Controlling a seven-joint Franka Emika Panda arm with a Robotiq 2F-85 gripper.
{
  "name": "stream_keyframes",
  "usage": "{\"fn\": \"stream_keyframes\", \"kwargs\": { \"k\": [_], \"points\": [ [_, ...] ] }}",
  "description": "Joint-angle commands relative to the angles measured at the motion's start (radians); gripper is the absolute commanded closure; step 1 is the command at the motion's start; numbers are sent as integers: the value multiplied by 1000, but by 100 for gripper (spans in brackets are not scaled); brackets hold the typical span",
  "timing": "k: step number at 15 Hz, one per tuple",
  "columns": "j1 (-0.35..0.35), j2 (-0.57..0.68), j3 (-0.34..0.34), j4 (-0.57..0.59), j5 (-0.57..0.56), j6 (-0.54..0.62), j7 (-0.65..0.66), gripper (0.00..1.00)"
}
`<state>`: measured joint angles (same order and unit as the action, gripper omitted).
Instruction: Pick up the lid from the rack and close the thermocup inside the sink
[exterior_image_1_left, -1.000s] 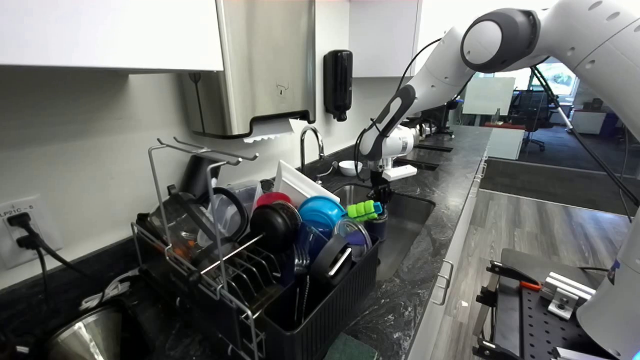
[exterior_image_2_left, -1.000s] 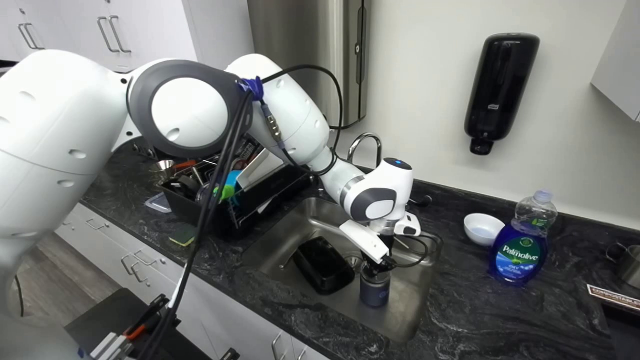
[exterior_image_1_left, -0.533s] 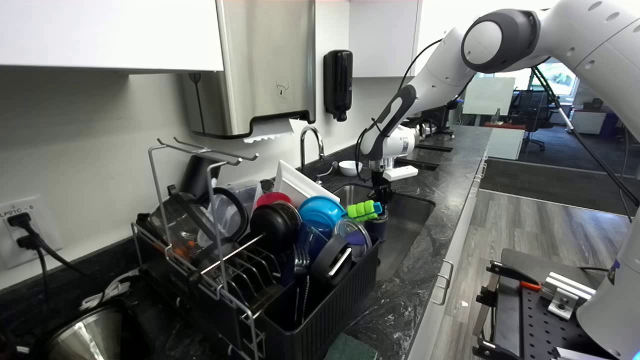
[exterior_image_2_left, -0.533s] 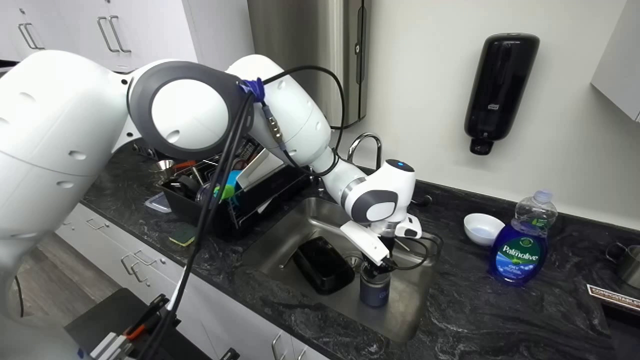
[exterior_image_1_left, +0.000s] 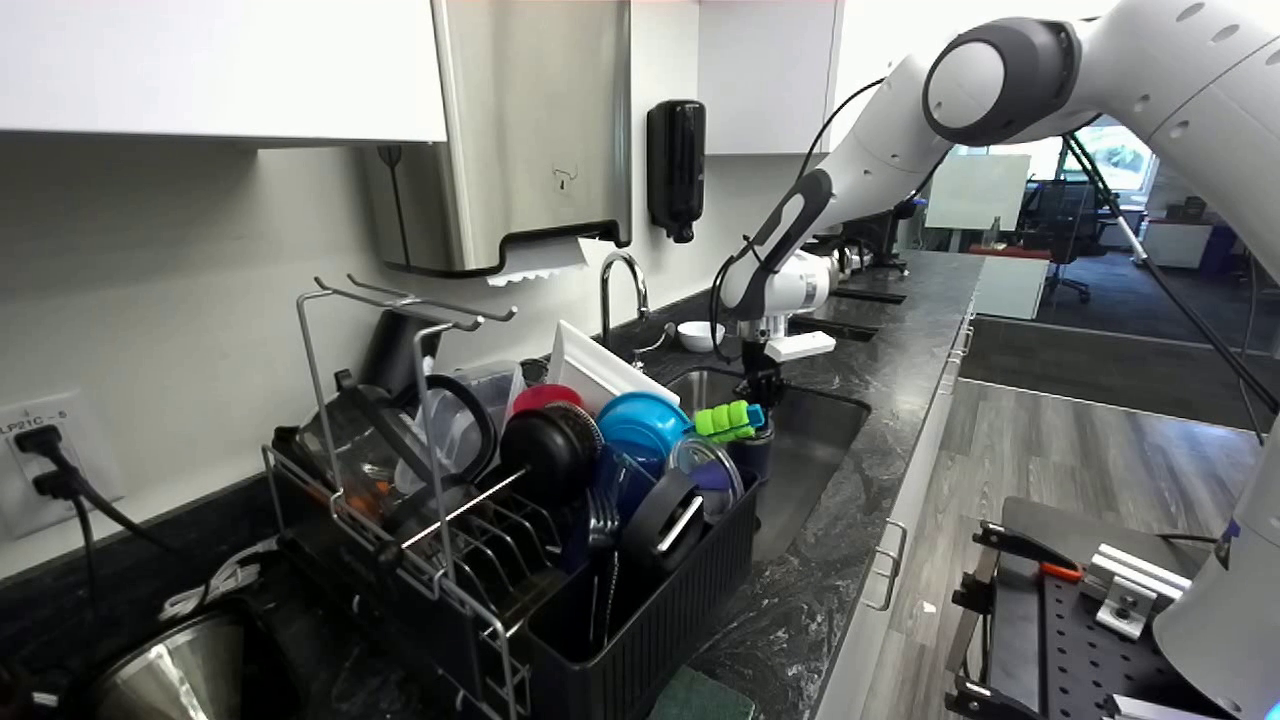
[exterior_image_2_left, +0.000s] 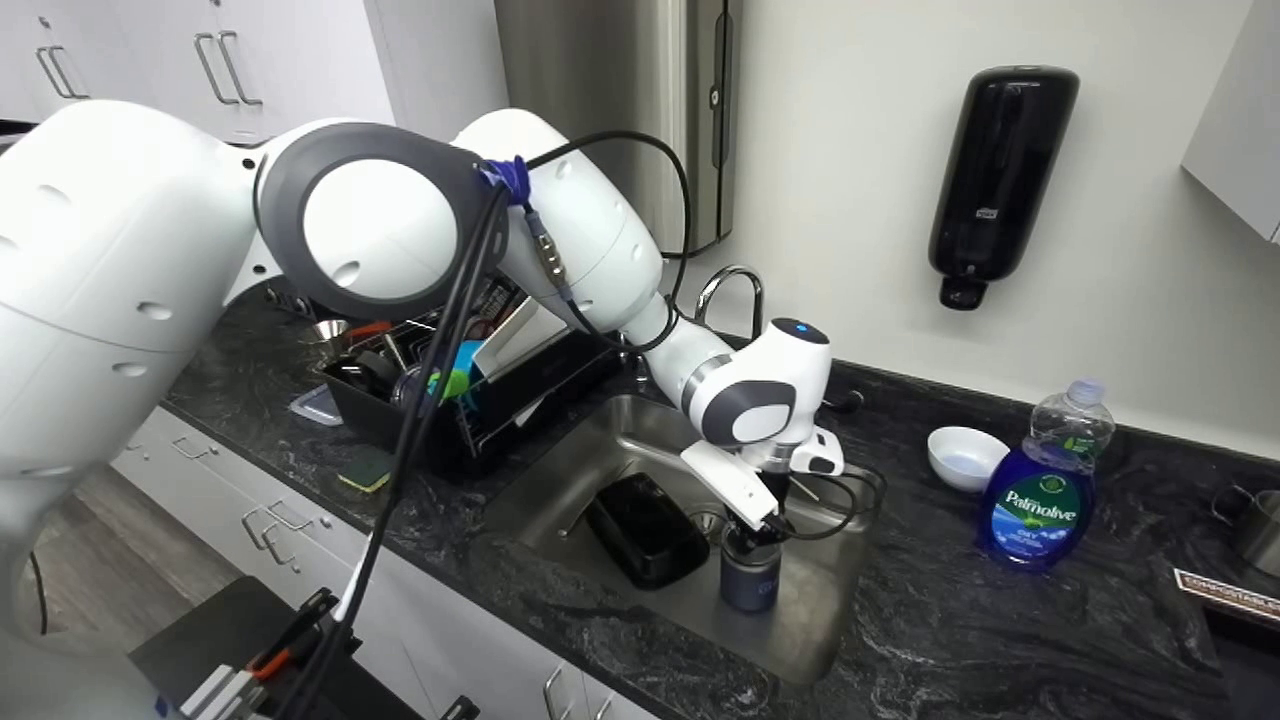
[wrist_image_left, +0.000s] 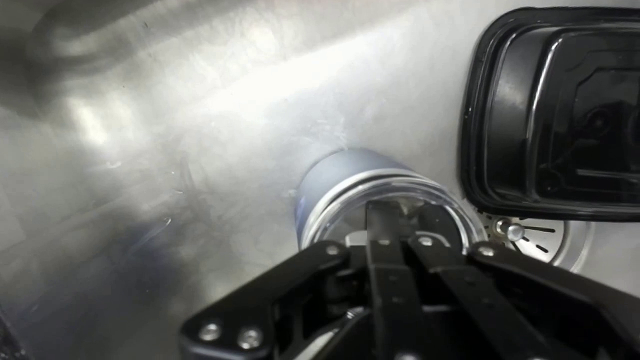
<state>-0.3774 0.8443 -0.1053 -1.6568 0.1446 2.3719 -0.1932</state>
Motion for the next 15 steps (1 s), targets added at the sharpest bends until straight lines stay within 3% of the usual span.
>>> {"fn": "stream_keyframes", "kwargs": {
  "k": [1,15],
  "points": [
    [-4,2,15,-16,7,58,-5,100],
    [1,-2,17,-34,-4,133,-2,100]
  ]
}}
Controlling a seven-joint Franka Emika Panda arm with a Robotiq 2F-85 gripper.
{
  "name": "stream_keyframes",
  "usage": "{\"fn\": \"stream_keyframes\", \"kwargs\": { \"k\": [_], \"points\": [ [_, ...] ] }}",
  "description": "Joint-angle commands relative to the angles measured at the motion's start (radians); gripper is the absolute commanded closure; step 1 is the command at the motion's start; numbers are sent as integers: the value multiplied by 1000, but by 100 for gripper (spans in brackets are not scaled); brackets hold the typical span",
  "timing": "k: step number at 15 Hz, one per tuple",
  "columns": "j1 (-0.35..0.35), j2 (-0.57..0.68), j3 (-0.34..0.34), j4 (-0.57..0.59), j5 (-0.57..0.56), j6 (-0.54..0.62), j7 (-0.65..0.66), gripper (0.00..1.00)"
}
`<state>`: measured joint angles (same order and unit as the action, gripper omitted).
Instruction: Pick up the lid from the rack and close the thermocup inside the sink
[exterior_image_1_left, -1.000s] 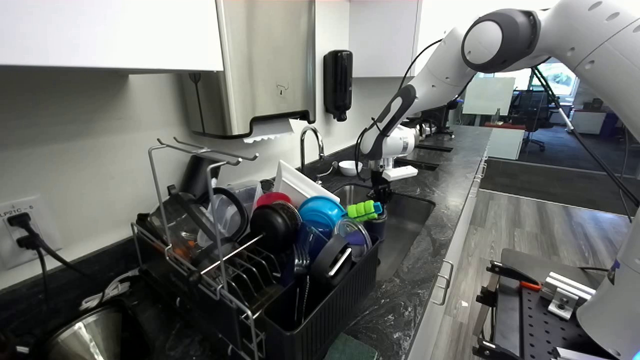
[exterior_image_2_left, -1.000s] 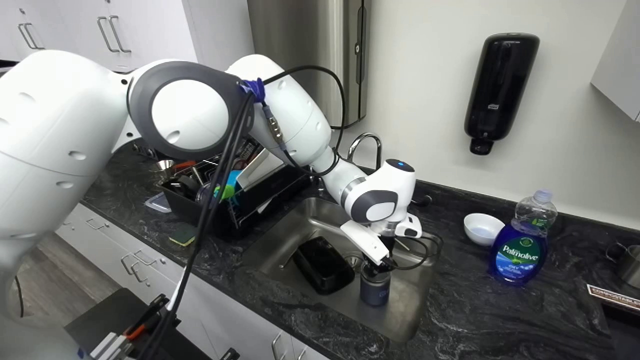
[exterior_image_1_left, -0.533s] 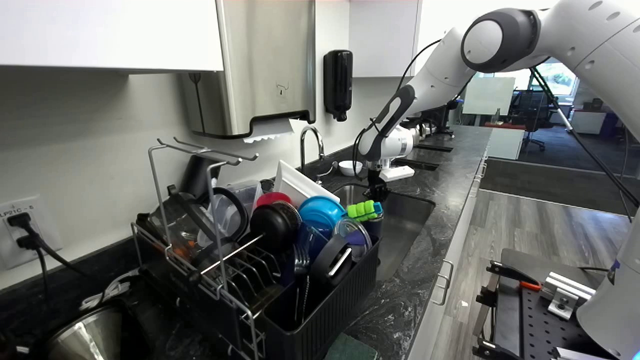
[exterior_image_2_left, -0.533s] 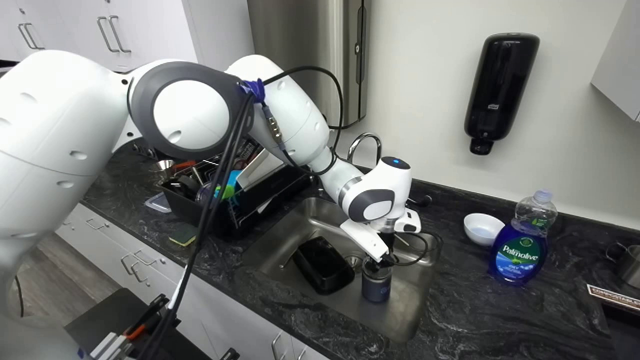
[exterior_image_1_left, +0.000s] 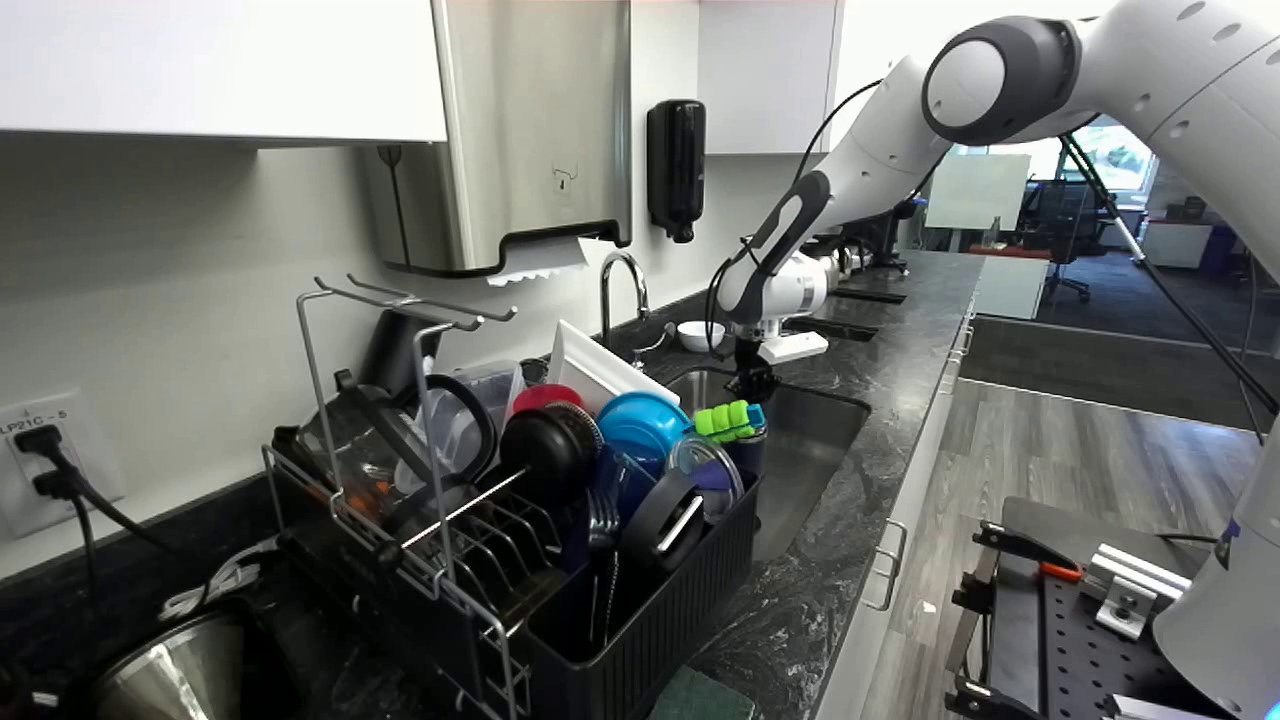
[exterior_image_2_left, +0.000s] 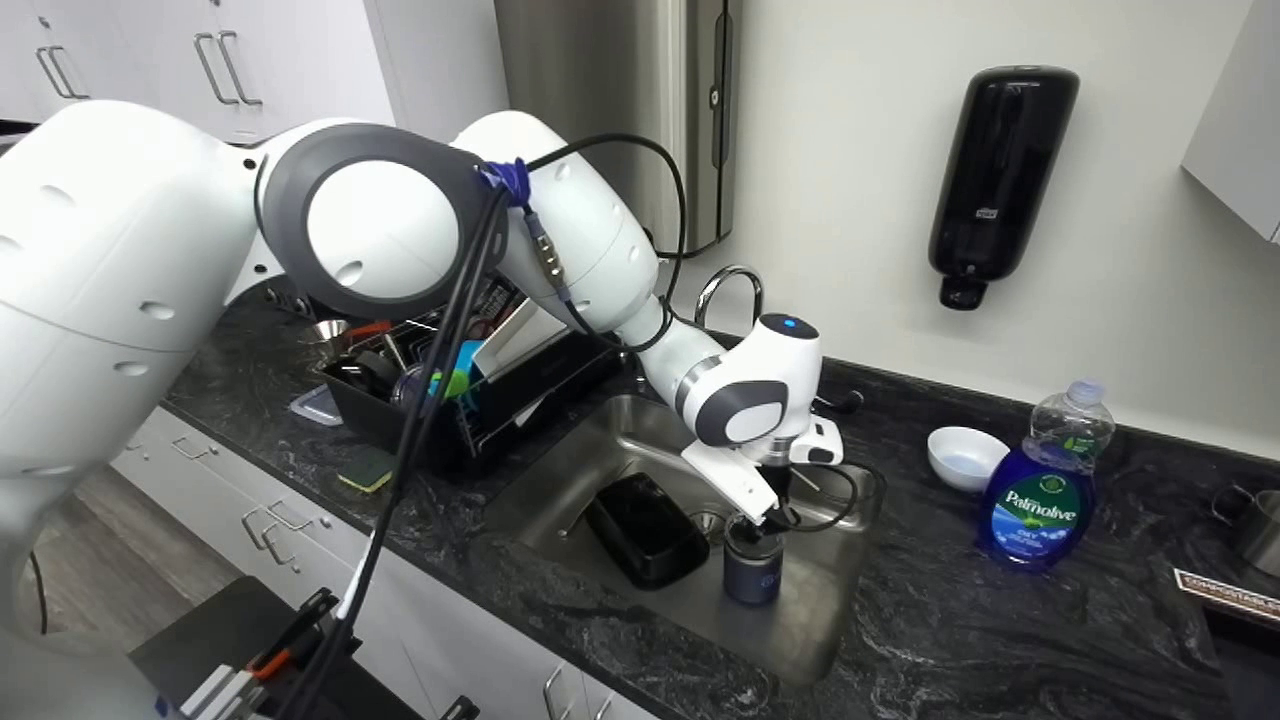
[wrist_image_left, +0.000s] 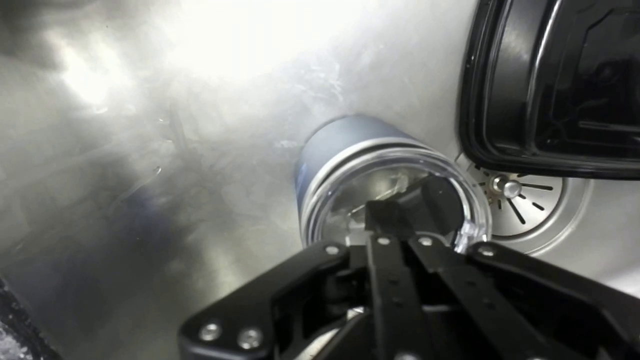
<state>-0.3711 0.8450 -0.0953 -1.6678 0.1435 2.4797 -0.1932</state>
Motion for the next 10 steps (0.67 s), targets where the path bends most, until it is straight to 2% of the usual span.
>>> {"fn": "stream_keyframes", "kwargs": {
  "k": [1,10],
  "points": [
    [-9,3,11,-25,0,23,-7,100],
    [-19,35,29,-13,13,24,-13,100]
  ]
}}
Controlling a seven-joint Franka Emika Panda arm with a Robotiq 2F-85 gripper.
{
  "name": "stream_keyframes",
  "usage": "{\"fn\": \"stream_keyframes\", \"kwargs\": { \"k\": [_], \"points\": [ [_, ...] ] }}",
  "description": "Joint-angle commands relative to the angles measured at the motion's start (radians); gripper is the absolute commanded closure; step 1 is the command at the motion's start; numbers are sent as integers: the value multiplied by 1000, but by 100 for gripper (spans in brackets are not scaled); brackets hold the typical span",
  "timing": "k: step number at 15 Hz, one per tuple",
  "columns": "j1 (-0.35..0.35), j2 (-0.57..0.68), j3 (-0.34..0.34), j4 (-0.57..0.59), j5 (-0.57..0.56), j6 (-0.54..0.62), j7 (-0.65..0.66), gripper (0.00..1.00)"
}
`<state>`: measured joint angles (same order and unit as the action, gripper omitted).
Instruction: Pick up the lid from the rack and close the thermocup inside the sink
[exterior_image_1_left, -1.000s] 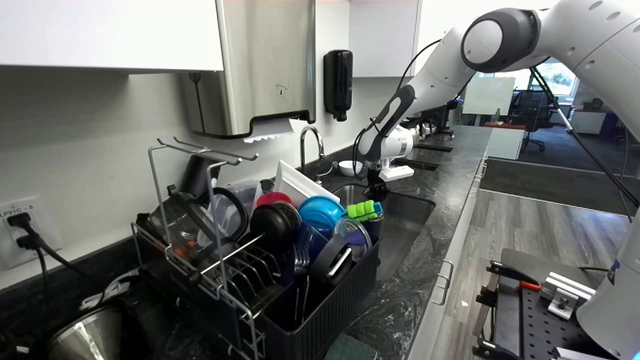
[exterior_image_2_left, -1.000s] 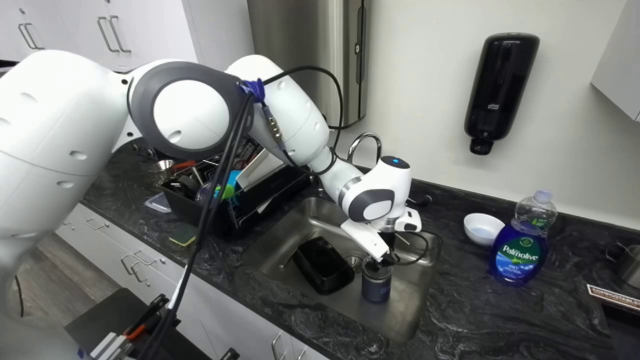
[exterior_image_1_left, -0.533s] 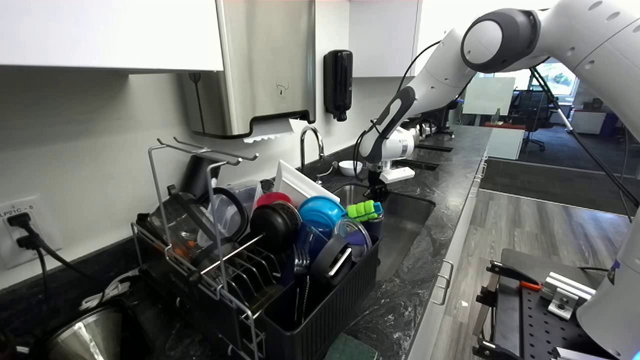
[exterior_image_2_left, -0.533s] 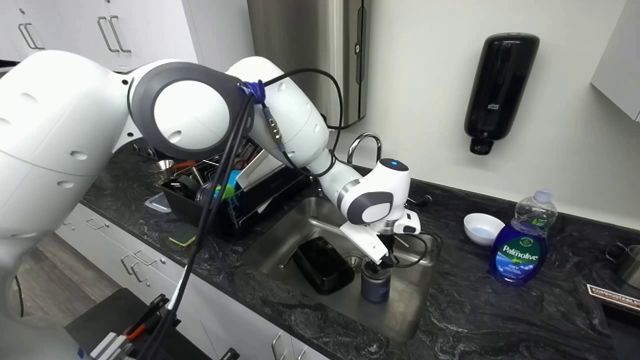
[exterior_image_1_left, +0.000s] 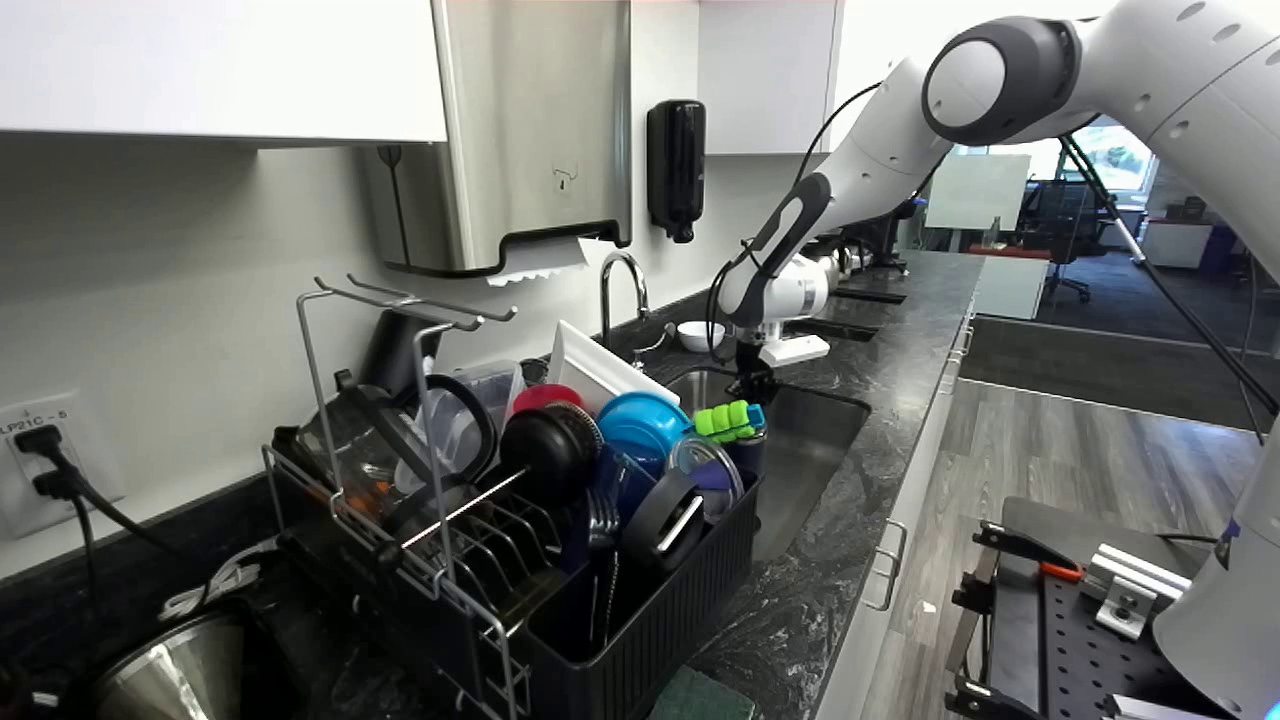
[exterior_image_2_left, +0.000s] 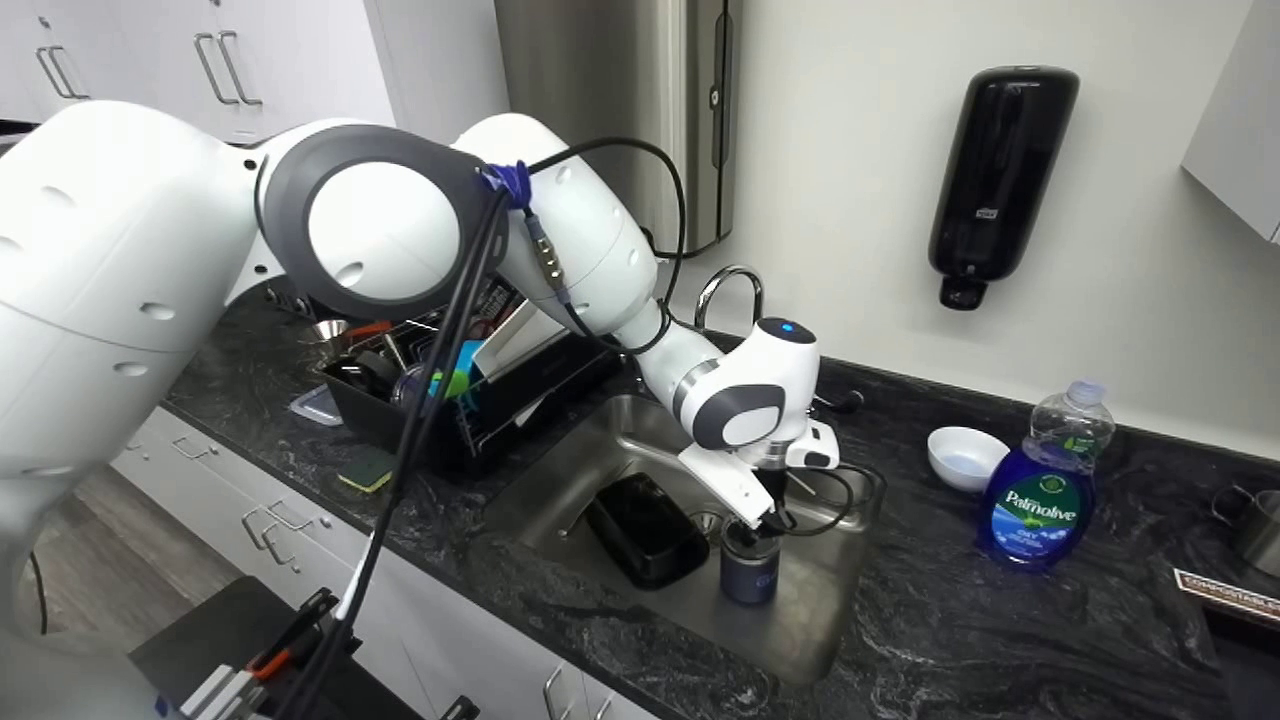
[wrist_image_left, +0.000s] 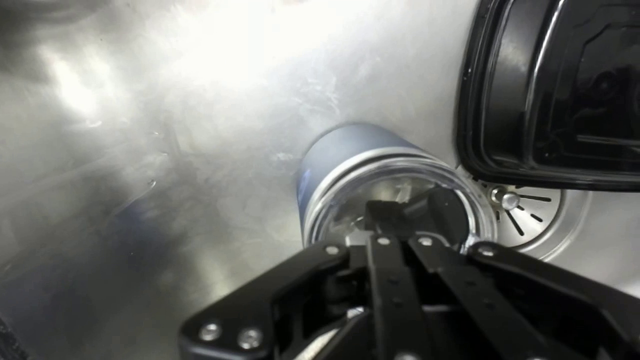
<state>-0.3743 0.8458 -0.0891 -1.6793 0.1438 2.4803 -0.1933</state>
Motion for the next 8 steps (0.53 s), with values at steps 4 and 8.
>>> {"fn": "stream_keyframes", "kwargs": {
  "k": [4,8],
  "points": [
    [-26,66,38,22,18,18,-26,100],
    [-28,86,37,33,15,17,-23,100]
  ]
}}
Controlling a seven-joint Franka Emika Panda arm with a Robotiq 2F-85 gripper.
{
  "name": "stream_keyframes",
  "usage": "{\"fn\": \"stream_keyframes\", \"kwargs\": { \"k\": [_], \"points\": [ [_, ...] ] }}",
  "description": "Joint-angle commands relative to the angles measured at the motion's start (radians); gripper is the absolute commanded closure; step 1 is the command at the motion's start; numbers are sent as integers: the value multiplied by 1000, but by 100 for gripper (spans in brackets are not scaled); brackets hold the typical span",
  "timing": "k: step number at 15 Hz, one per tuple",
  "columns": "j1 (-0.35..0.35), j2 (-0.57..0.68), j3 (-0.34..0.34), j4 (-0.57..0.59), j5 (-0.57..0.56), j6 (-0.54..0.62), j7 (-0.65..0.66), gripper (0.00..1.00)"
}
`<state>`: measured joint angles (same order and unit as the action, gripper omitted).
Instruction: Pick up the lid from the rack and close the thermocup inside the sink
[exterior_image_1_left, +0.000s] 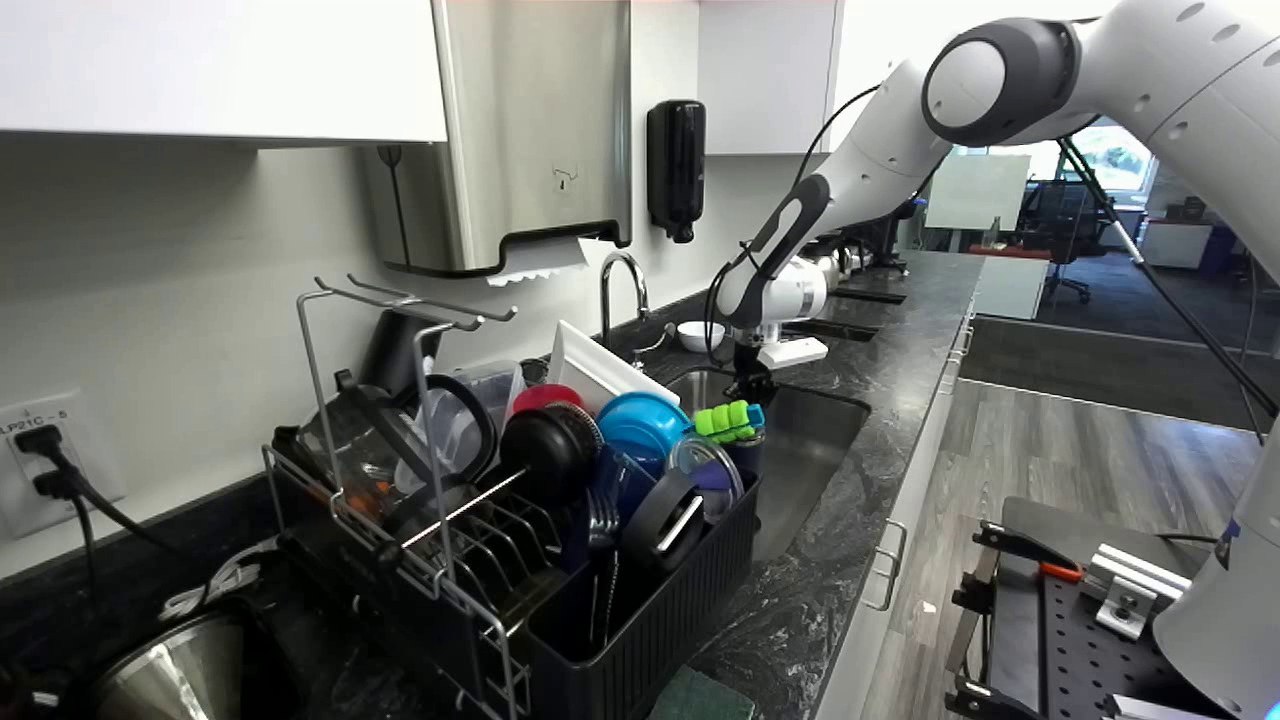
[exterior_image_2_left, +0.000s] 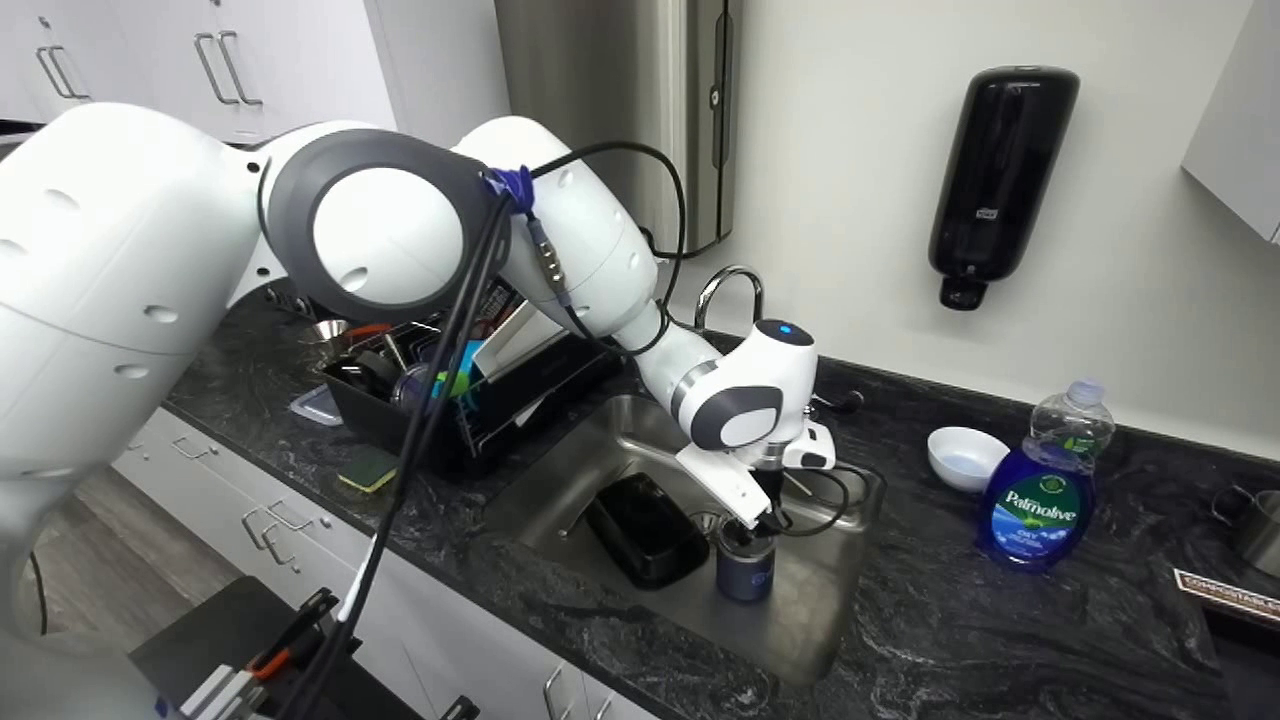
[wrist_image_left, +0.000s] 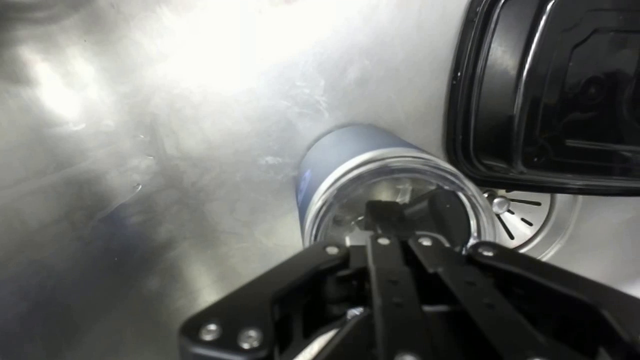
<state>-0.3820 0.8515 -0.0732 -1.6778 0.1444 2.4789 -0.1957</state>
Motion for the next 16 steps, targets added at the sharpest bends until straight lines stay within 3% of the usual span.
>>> {"fn": "stream_keyframes", "kwargs": {
  "k": [1,16],
  "points": [
    [-21,81,20,31,14,20,-19,100],
    [23,-33,-12,-56,-1,77,64,100]
  ]
}}
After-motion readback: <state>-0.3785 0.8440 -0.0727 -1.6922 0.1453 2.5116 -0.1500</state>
